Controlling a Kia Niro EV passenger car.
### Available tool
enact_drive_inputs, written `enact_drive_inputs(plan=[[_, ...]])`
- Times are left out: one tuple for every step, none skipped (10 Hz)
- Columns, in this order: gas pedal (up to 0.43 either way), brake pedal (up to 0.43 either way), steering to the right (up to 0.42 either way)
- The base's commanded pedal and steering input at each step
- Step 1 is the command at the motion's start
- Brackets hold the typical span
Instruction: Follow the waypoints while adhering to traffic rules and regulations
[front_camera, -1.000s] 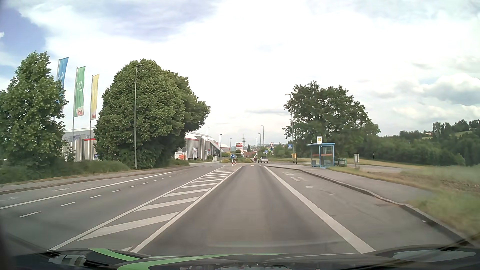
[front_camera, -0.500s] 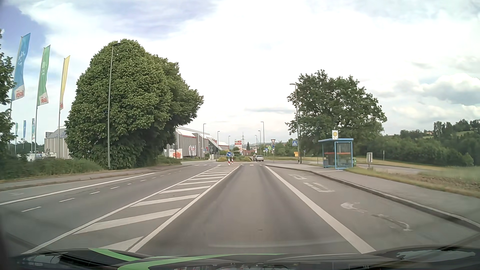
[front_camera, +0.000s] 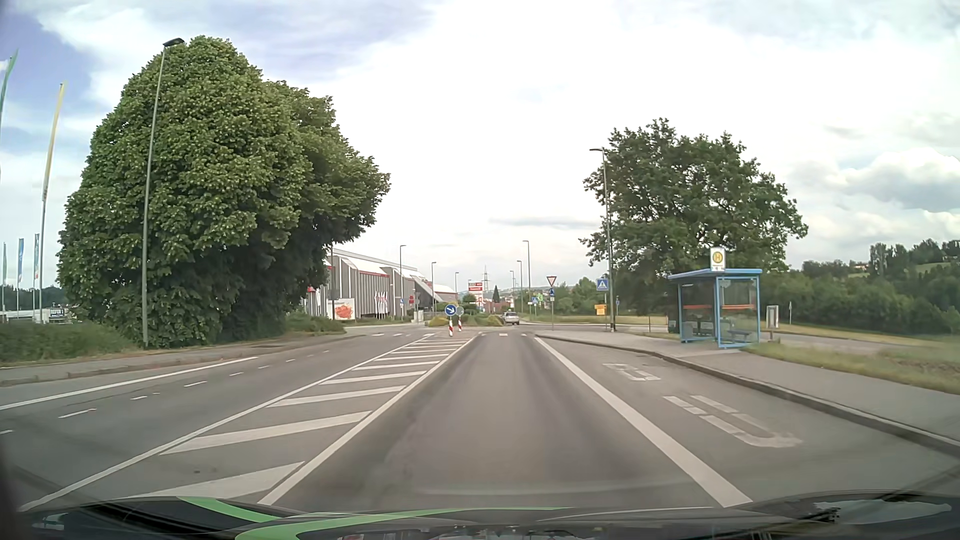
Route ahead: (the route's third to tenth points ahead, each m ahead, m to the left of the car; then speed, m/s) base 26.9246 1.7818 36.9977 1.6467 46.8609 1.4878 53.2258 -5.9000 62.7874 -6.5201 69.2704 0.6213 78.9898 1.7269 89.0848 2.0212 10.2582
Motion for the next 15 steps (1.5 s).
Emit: enact_drive_inputs(plan=[[0.000, 0.244, 0.000], [0.000, 0.244, -0.001], [0.000, 0.244, -0.001], [0.000, 0.250, -0.001], [0.000, 0.250, -0.001], [0.000, 0.250, -0.001], [0.000, 0.250, -0.001], [0.000, 0.244, -0.001], [0.000, 0.232, -0.002], [0.000, 0.201, -0.002], [0.000, 0.207, -0.002], [0.000, 0.220, -0.002], [0.000, 0.226, -0.003], [0.000, 0.232, -0.003], [0.000, 0.226, -0.003]])
